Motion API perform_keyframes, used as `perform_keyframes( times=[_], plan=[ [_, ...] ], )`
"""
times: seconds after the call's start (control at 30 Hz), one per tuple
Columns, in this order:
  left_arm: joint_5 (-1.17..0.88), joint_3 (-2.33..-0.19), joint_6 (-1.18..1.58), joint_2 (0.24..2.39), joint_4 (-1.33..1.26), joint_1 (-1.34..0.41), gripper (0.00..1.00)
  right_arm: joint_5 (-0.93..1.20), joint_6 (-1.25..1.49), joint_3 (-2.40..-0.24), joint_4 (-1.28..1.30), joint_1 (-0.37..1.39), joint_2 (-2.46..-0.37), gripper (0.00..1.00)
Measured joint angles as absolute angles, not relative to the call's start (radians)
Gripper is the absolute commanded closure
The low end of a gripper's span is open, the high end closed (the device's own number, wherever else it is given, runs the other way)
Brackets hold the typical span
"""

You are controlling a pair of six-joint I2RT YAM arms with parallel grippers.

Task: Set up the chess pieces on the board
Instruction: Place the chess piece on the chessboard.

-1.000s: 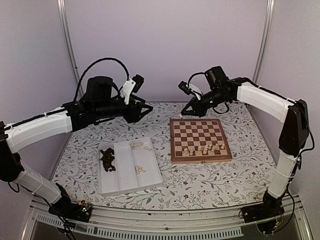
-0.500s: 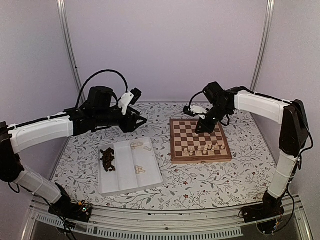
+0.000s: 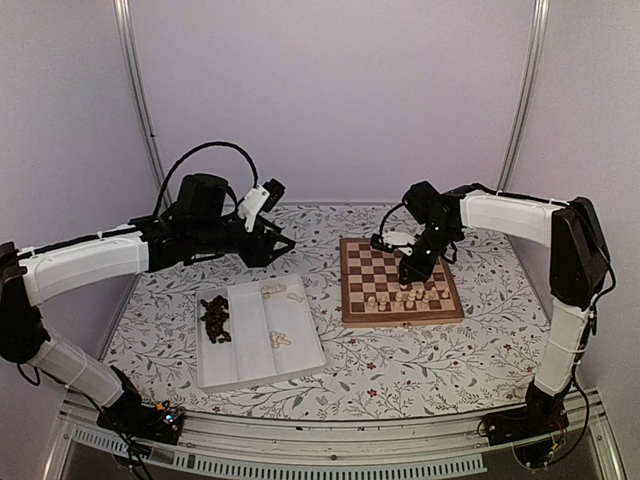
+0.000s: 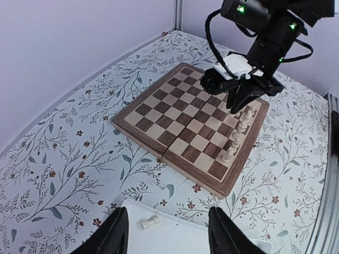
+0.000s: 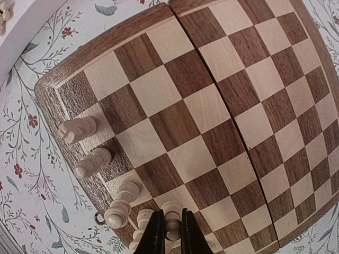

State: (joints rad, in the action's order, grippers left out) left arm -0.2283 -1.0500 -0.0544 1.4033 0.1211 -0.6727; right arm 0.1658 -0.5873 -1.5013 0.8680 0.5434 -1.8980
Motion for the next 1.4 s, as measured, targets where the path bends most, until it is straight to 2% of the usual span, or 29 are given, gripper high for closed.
perform_keyframes(
  times=[1.1, 1.4],
  plan=[
    [-0.247, -1.050, -0.052, 1.427, 0.143, -0.673, 0.48, 0.148, -0.580, -1.433, 0.841, 0.529, -1.941, 0.97],
    [-0.248, -1.050, -0.052, 1.428, 0.144, -0.673, 0.48, 0.139, -0.580, -1.433, 0.825, 0.529, -1.944, 0.90]
  ],
)
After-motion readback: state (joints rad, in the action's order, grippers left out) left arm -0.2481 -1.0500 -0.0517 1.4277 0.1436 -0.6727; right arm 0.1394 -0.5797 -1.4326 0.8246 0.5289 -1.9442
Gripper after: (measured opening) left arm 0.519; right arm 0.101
